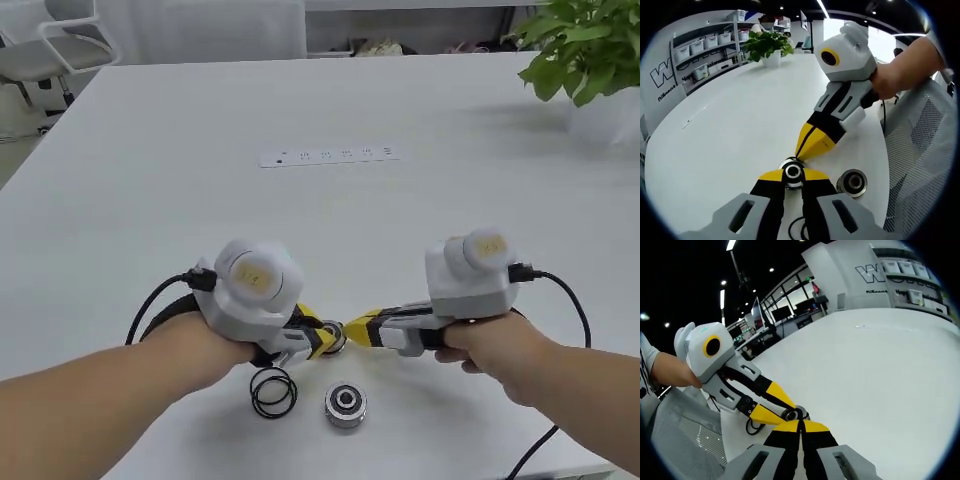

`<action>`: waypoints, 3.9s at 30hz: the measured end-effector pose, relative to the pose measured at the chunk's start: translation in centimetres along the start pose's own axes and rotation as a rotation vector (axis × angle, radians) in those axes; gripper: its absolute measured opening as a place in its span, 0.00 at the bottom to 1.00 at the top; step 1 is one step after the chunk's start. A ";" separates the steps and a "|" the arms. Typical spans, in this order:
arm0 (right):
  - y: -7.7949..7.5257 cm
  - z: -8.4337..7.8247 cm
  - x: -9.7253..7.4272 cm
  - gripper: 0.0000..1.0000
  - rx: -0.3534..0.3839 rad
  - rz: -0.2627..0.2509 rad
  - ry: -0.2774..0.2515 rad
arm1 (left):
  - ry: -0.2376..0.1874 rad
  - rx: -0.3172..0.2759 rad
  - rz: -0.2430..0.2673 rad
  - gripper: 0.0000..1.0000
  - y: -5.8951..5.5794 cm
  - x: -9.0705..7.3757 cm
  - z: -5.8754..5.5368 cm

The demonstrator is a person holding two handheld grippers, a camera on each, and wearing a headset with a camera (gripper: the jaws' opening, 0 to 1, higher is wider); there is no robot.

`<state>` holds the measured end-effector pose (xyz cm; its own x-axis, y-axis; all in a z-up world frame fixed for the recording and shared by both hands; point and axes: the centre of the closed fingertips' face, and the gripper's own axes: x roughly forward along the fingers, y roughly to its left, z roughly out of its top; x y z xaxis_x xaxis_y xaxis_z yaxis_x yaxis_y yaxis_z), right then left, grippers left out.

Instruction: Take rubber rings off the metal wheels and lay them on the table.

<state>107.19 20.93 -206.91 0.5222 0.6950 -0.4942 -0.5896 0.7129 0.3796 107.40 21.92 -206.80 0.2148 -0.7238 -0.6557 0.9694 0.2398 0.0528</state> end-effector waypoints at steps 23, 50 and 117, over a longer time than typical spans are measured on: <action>1.5 0.4 0.6 0.00 -0.017 0.039 -0.012 | 0.000 0.003 0.002 0.08 -0.1 -0.1 -0.1; 0.8 0.5 0.0 0.00 -0.002 0.025 -0.025 | -0.023 -0.017 -0.004 0.08 0.0 0.0 0.0; 4.2 3.4 -1.0 0.00 0.038 0.112 -0.110 | -0.134 -0.010 -0.013 0.50 -1.0 -8.5 0.7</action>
<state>106.24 23.51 -202.16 0.5198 0.7751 -0.3591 -0.6252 0.6316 0.4584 104.72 27.43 -200.73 0.2173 -0.8067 -0.5495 0.9710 0.2364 0.0370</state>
